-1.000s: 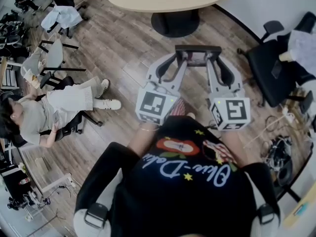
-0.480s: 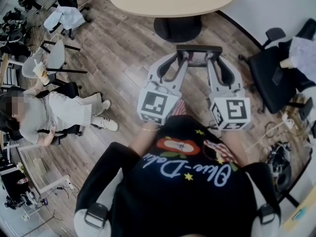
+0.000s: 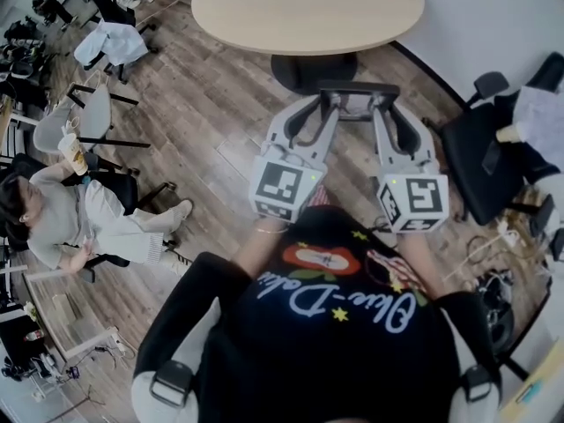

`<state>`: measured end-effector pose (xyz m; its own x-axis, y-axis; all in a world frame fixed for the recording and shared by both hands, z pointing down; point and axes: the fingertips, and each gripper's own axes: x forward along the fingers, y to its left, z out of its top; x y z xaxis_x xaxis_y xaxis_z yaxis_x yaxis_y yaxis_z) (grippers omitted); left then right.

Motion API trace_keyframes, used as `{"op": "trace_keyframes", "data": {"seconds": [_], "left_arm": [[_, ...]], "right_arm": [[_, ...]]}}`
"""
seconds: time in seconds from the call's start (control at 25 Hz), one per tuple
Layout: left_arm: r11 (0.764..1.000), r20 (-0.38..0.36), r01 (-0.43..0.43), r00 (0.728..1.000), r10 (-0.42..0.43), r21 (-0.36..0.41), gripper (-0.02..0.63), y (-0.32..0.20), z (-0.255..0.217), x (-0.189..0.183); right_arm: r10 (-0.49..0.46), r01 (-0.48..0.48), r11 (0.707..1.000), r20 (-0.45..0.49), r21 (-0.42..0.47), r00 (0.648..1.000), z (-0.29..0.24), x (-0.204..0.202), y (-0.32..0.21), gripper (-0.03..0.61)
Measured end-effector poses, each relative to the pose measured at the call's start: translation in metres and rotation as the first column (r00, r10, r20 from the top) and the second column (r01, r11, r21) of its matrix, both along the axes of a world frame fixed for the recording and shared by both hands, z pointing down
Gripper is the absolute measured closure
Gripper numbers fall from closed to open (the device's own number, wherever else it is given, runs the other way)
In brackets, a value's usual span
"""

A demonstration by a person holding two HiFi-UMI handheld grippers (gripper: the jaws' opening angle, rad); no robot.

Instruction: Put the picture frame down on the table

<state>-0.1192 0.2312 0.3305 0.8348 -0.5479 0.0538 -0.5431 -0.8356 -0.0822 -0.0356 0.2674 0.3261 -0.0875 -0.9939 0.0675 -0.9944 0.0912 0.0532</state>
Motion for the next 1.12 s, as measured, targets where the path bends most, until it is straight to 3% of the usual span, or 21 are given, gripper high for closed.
{"op": "trace_keyframes", "data": {"seconds": [0.56,1.12], "left_arm": [[0.999,0.011,-0.033,0.999,0.033,-0.004,0.517,-0.081,-0.005,0.048],[0.995,0.007,-0.098,0.995,0.098,-0.019,0.518,-0.15,-0.012,0.065]], "right_arm": [[0.032,-0.032,0.999,-0.008,-0.013,0.999,-0.003,0.048,-0.078,0.502],[0.11,-0.109,0.992,0.017,-0.059,0.994,-0.009,0.06,-0.142,0.502]]}}
